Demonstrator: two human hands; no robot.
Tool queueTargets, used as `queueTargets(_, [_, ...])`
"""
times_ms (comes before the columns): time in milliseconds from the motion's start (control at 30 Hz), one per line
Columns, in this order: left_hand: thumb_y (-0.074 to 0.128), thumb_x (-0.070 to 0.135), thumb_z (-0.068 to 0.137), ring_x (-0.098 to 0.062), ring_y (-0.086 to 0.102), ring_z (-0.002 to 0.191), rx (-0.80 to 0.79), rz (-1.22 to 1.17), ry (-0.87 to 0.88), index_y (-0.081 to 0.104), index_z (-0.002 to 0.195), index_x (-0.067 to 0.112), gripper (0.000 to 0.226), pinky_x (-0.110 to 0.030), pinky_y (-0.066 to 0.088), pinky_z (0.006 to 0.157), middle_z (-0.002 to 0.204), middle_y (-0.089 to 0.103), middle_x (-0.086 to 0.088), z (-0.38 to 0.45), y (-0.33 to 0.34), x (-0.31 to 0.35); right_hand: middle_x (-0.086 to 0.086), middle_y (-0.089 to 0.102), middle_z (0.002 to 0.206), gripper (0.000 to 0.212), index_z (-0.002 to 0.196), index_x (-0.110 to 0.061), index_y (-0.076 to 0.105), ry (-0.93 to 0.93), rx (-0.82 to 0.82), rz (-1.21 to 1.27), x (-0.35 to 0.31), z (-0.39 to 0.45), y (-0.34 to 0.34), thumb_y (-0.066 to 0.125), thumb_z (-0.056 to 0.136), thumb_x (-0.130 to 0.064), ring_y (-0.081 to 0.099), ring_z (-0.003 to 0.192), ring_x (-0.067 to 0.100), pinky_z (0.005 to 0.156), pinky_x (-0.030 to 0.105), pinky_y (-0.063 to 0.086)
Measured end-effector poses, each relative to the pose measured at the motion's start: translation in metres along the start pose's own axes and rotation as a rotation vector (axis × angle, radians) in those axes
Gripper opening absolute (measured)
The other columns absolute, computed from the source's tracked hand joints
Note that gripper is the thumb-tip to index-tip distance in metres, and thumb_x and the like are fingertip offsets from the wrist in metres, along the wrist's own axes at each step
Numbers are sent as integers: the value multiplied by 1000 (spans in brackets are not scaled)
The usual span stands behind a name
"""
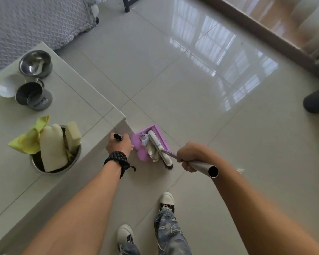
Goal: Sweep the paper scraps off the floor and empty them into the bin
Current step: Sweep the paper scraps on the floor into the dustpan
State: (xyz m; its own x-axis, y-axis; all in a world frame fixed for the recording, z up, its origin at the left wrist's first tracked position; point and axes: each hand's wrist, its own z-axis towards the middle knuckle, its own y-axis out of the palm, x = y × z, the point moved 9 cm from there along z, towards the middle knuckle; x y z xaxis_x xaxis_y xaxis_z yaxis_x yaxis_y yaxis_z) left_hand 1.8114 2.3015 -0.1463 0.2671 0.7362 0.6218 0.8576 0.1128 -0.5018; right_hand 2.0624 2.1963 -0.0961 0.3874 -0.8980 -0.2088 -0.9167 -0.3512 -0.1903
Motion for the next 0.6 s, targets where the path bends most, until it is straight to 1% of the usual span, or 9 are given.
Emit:
queueTargets(67, [52,17,87,-35,78,64,-25,4,21,58,101,-1,24,-50,67,72,74,73,-21,-8,19,11,6,49,39,13,74,-4,50,-8,26,15,11,-5,-18,41,83,2,47,50,23,54,30,39])
queueTargets(133, [51,23,83,-32,78,61,-67,32,38,61,103,-3,35,-47,68,70,74,75,-21,-16,46,19,8,51,43,10,76,-3,52,-6,53,45,29,-11,-41,44,81,0,49,53,24,59,32,41])
queueTargets(200, [47,32,73,-28,77,57,-79,68,56,65,102,-2,48,-47,68,70,65,76,-16,-20,71,20,13,55,53,9,77,-1,56,-4,85,59,48,-17,-64,47,78,-1,53,60,28,64,36,43])
queueTargets(267, [45,35,70,-28,77,56,-87,90,99,64,99,0,49,-49,67,71,56,74,-13,-31,98,25,16,58,61,11,74,-1,58,2,107,79,72,-25,-85,48,76,-1,54,65,31,67,38,43])
queueTargets(300, [45,32,73,-29,77,57,-112,112,134,63,99,-1,46,-49,67,72,59,74,-15,-51,117,36,16,59,62,11,73,-2,58,1,132,112,89,-31,-100,48,76,-1,55,65,31,67,39,43])
queueTargets(367, [46,27,79,-31,76,60,-130,136,186,60,100,-2,38,-47,67,72,73,74,-21,-81,134,55,15,59,60,13,74,-3,57,8,167,170,112,-39,-116,46,80,-3,55,65,31,67,38,44])
queueTargets(433, [47,24,83,-33,76,60,-164,171,223,59,101,-2,34,-48,67,71,83,74,-25,-103,157,65,15,59,58,14,75,-2,56,20,211,239,139,-49,-131,46,84,-3,55,63,31,65,37,44])
queueTargets(500, [48,24,86,-37,76,65,-203,208,247,58,100,0,30,-51,67,71,92,72,-27,-118,184,70,14,58,56,14,77,-1,55,29,257,302,164,-59,-147,45,87,-3,56,60,30,63,37,46])
queueTargets(600, [46,27,81,-42,76,73,-249,284,317,55,93,4,27,-54,65,74,96,71,-29,-141,225,79,13,58,50,11,82,0,55,66,312,421,203,-70,-163,45,88,-2,55,54,29,61,36,46])
